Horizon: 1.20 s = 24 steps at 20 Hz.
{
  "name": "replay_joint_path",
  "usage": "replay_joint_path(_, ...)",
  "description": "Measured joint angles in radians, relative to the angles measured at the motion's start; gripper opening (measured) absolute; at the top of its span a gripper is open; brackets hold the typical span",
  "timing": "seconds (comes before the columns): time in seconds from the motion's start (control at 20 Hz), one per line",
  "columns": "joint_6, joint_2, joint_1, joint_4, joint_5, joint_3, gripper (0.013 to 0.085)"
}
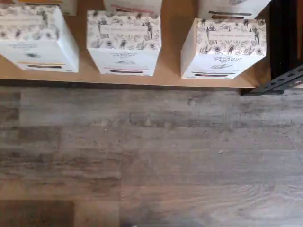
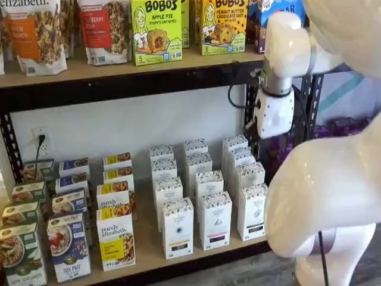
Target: Pick up the white box with a green strip in the middle, on the bottom shelf, the sixth box from the left
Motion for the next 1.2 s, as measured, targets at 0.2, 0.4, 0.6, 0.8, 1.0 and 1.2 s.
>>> replay_joint_path(0.2, 0.014, 0.091, -0.017, -0.033, -0.127, 0.026, 0.0850)
replay_joint_path(0.4, 0.003, 0.176, -0.026, -0.022, -0.242, 0.047, 0.0850)
replay_joint_path(0.6, 0.010, 0.284, -0.032, -0.032, -0.336, 0.044, 0.0850)
replay_joint_path(0.8, -0.011, 0.398, -0.033, -0.008, -0.405, 0.017, 0.0850)
replay_joint_path(1.0, 0.050, 0.532, -0.022, -0.058, -0.520, -0.020, 0.0850)
replay_joint_path(1.2, 0.006, 0.667, -0.001, 0.009, -0.574, -0.083, 0.0850)
